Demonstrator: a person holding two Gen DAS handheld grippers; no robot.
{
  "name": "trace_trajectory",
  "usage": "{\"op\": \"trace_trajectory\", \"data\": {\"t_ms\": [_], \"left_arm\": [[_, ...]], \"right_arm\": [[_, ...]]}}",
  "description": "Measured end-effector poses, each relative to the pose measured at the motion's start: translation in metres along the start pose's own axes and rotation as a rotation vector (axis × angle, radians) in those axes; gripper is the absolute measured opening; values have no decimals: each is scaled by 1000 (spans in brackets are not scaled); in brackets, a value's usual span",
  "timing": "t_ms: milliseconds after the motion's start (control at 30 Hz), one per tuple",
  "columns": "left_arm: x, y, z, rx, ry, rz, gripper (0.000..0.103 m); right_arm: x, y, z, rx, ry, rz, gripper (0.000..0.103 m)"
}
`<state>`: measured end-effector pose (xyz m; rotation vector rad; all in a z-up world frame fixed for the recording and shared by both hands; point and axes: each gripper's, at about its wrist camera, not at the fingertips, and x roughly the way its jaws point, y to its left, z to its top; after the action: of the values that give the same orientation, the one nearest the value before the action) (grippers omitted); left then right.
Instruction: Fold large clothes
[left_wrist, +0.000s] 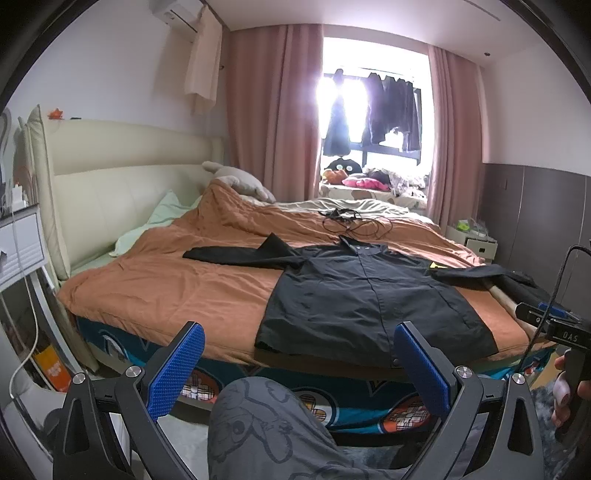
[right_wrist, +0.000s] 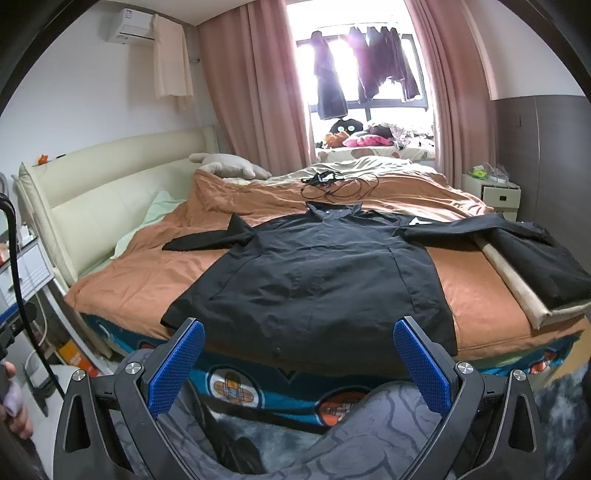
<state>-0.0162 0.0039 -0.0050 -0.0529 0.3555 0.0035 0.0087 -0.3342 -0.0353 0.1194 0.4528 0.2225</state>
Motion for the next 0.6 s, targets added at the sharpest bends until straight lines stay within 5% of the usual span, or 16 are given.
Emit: {"op": "trace_trajectory", "data": {"t_ms": [600], "left_arm": [[-6, 7, 3, -8, -9, -2, 102]], "right_arm": [[0, 3, 0, -6, -1, 1, 102]]}}
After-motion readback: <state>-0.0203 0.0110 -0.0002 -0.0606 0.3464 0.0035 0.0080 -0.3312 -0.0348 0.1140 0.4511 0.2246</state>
